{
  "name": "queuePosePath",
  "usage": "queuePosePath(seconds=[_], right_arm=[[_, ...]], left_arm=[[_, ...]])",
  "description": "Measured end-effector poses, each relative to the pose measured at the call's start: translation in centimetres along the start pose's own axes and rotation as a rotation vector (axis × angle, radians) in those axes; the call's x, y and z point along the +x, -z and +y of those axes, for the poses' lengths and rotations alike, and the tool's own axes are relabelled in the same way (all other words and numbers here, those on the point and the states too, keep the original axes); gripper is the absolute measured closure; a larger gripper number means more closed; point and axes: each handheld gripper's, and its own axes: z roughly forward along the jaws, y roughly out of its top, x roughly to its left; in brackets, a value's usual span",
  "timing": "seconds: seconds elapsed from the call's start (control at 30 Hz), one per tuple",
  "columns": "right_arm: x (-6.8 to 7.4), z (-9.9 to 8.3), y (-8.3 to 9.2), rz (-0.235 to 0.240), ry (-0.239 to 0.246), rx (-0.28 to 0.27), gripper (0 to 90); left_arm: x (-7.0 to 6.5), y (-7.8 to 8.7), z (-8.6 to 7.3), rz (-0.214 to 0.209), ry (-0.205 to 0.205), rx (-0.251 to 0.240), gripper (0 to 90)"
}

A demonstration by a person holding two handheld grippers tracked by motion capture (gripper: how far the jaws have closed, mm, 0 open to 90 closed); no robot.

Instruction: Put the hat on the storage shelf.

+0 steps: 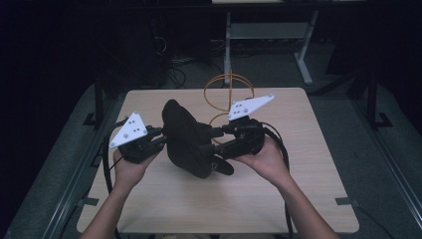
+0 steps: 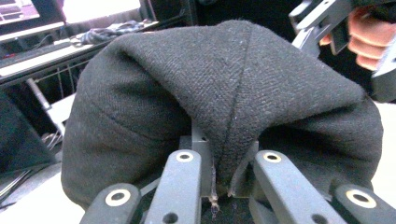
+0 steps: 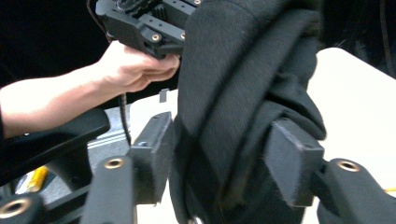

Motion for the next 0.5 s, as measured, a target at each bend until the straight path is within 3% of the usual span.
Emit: queuePosePath(seconds=[0.23,0.5], right_arm=[[-0.3,-1.1,2.3,-0.045,-0.014,-0.026,36.1],[-1.1,-3.2,3.9,-0.117,-0.015,-0.033,31.6]], left_arm=[[1.2,0.6,0.2,0.022,0.003,0.032,84.0],[2.5,0.6,0.2,0.024,0.035,0.049,83.9]])
